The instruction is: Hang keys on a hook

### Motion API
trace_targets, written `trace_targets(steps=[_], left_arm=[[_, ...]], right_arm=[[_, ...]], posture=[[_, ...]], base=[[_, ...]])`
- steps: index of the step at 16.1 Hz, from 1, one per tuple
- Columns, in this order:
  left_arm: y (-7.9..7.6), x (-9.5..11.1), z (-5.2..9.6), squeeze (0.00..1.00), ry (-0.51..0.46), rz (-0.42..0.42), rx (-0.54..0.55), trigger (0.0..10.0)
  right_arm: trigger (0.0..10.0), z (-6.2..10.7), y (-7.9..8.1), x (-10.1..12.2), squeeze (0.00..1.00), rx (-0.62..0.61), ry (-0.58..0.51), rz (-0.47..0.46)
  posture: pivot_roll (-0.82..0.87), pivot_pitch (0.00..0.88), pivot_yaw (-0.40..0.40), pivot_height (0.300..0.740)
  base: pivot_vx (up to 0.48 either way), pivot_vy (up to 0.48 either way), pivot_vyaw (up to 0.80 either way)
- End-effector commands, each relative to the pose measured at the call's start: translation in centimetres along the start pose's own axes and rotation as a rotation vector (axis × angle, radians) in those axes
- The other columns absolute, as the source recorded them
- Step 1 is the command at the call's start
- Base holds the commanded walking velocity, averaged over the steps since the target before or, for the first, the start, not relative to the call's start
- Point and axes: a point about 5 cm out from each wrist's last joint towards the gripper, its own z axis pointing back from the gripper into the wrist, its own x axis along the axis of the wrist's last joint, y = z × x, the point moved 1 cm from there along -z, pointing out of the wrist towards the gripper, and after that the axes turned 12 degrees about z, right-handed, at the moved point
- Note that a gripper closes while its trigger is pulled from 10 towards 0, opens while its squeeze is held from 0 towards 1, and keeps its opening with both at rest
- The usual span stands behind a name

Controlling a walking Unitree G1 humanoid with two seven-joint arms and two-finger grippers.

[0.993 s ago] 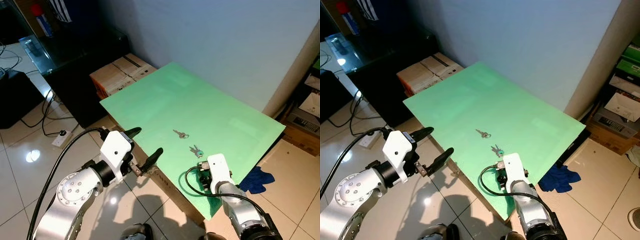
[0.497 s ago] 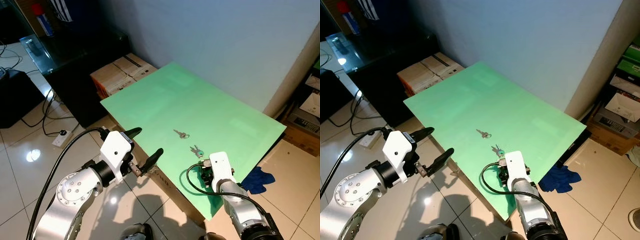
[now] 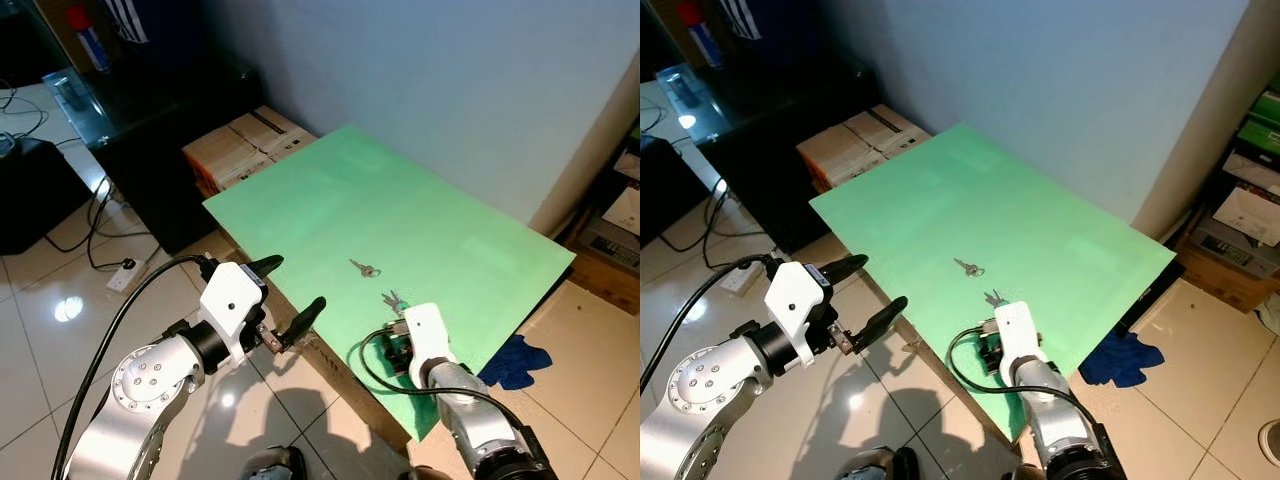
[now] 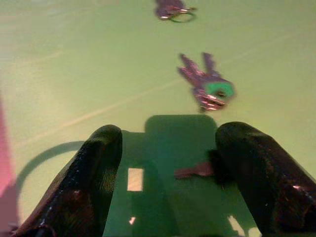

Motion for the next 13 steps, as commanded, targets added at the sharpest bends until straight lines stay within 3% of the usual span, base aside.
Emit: trace_targets(steps=[1,5,8,10,12,13], left_arm=[[0.3,0.2,0.3,0.0,0.007,-0.026,0.01,10.0],[0.4,0.3,0.3,0.0,0.005,-0.03,0.014,10.0],[0.4,0.4,0.3,0.0,-0.001,-0.029,0.016,10.0],[0.4,0.4,0.3,0.0,-0.003,-0.026,0.018,10.0],[0.4,0.4,0.2,0.0,-0.005,-0.024,0.014,10.0],[0.4,0.5,0.1,0.0,-0.008,-0.023,0.013,10.0]], right_arm=[[10.0,0.0,0.8,-0.2,0.0,0.042,-0.004,-0.026],[10.0,0.0,1.2,0.2,0.0,0.073,-0.031,-0.041],[10.0,0.5,0.0,0.7,0.0,-0.007,-0.07,-0.028],[10.0,0.8,-1.4,-0.2,0.0,-0.115,-0.012,-0.002],[10.0,1.2,-2.5,-1.0,0.67,-0.171,0.016,-0.02],[10.0,1.2,-2.5,-1.1,0.8,-0.166,0.016,-0.027]], posture=[[0.09,0.106,0.112,0.74],[0.1,0.105,0.112,0.74],[0.1,0.105,0.112,0.74],[0.1,0.104,0.11,0.74],[0.09,0.106,0.113,0.74],[0.09,0.107,0.116,0.74]], base=[[0.0,0.0,0.0],[0.0,0.0,0.0],[0.0,0.0,0.0],[0.0,0.0,0.0],[0.0,0.0,0.0],[0.0,0.0,0.0]])
